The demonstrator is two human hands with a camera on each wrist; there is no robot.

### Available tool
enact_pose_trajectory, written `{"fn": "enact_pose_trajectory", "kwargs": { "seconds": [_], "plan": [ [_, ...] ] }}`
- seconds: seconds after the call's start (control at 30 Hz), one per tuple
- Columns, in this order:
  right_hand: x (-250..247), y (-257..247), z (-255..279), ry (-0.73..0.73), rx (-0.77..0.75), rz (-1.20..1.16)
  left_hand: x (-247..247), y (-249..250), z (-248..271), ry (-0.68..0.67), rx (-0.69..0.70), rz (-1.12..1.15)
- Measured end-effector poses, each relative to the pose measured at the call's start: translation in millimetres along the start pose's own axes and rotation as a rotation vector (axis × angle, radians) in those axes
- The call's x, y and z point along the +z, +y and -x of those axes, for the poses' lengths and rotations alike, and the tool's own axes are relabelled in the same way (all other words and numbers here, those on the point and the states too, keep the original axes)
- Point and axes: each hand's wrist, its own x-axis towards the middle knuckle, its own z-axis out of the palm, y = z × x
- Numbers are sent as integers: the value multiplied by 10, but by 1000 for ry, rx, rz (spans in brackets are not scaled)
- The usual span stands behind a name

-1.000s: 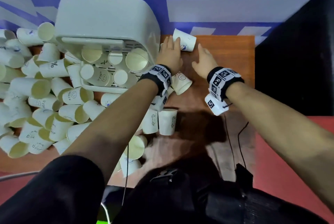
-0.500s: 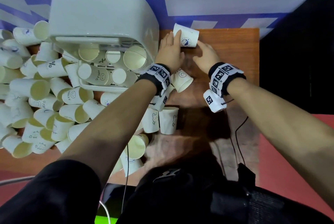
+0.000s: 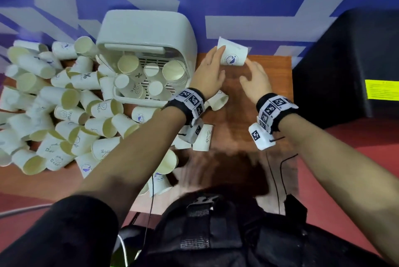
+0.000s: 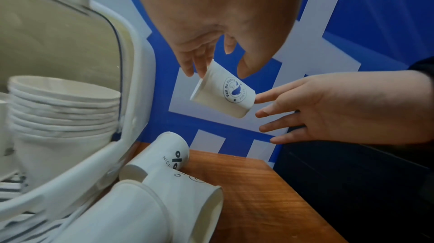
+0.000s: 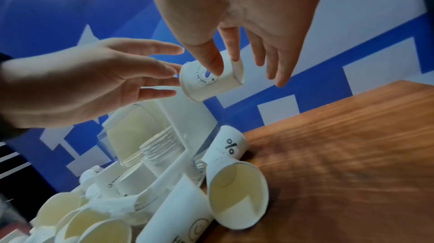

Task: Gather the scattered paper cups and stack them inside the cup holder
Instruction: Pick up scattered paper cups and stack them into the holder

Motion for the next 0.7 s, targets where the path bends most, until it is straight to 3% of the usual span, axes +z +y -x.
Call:
{"fn": "enact_pose_trajectory", "kwargs": {
  "seconds": [0.17, 0.4, 0.6, 0.7],
  "plan": [
    [47, -218, 288, -46, -93, 32, -283, 54, 418, 113, 38, 79],
    [280, -704, 547, -133, -245, 34, -693, -13, 873, 155, -40, 27],
    [302, -1061, 677, -171, -363, 39, -1038, -201, 1170, 111, 0, -90],
    [358, -1224, 728, -214, -441, 52, -1156, -312, 1281, 140, -50, -32]
  ]
}}
